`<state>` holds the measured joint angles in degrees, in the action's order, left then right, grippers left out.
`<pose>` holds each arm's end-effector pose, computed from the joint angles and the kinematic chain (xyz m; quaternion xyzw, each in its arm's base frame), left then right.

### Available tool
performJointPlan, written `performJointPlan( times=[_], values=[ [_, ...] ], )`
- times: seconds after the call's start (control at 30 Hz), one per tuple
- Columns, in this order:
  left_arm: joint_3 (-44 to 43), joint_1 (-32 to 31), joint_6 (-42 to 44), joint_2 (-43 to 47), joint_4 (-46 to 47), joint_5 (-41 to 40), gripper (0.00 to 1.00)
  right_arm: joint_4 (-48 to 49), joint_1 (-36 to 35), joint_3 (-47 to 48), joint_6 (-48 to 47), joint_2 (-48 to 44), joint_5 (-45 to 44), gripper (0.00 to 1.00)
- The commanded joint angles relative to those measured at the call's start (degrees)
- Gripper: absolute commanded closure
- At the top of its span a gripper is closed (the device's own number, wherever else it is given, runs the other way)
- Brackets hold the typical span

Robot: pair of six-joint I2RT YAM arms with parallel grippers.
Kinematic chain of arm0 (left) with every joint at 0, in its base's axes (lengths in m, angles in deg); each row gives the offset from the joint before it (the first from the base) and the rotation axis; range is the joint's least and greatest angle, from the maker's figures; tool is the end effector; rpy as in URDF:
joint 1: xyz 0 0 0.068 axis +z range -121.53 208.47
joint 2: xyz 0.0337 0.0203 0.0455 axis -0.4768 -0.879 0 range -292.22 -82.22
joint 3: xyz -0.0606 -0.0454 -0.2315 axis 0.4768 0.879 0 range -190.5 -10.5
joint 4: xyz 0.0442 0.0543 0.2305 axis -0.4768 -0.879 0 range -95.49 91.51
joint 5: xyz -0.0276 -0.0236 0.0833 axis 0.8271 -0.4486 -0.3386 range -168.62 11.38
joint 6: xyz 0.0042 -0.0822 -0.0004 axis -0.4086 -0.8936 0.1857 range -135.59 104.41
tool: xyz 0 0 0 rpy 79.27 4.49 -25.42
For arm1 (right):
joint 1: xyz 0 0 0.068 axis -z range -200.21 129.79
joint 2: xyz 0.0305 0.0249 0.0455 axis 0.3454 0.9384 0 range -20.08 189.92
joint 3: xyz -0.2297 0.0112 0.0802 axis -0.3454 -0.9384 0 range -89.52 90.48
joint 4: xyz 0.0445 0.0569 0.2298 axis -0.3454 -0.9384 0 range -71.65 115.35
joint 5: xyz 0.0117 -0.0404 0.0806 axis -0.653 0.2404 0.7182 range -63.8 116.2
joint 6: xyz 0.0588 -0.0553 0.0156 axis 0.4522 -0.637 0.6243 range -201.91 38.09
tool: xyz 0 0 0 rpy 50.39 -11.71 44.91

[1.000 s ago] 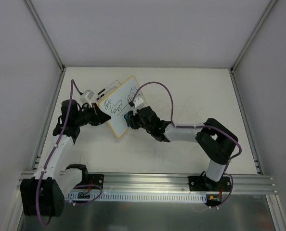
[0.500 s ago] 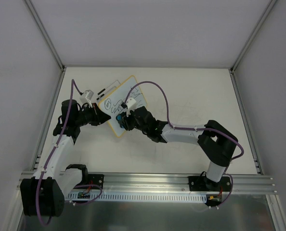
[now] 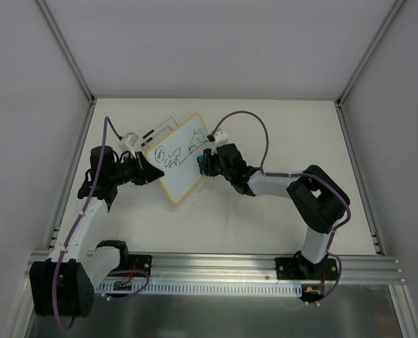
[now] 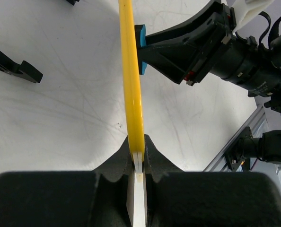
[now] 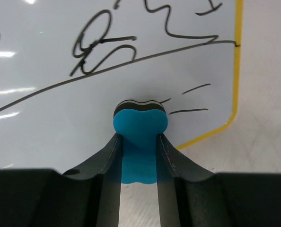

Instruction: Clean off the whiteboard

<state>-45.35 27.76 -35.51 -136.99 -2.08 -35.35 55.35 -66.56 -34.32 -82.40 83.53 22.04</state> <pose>0.2302 -0.0520 0.2344 0.0696 0.8003 -0.3946 0.4461 0.2838 0.2900 0.1678 -0.3028 0.7522 0.2005 0.5498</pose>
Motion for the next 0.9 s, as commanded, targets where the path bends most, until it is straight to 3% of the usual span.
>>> performJointPlan(
  times=[0.0,0.33,0.87],
  values=[
    [-1.0,-1.3,-1.5,0.7,1.1,10.0,1.00,1.4,2.1,-1.0,4.3,1.8,-1.3,1.00],
    [-1.3,-1.3,-1.9,0.8,1.1,12.5,1.00,1.4,7.8,-3.5,8.9,1.3,-2.1,1.00],
    [-1.4,-1.3,-2.0,0.8,1.1,13.9,1.00,7.3,4.9,-4.1,5.8,-1.7,2.8,1.00]
  ],
)
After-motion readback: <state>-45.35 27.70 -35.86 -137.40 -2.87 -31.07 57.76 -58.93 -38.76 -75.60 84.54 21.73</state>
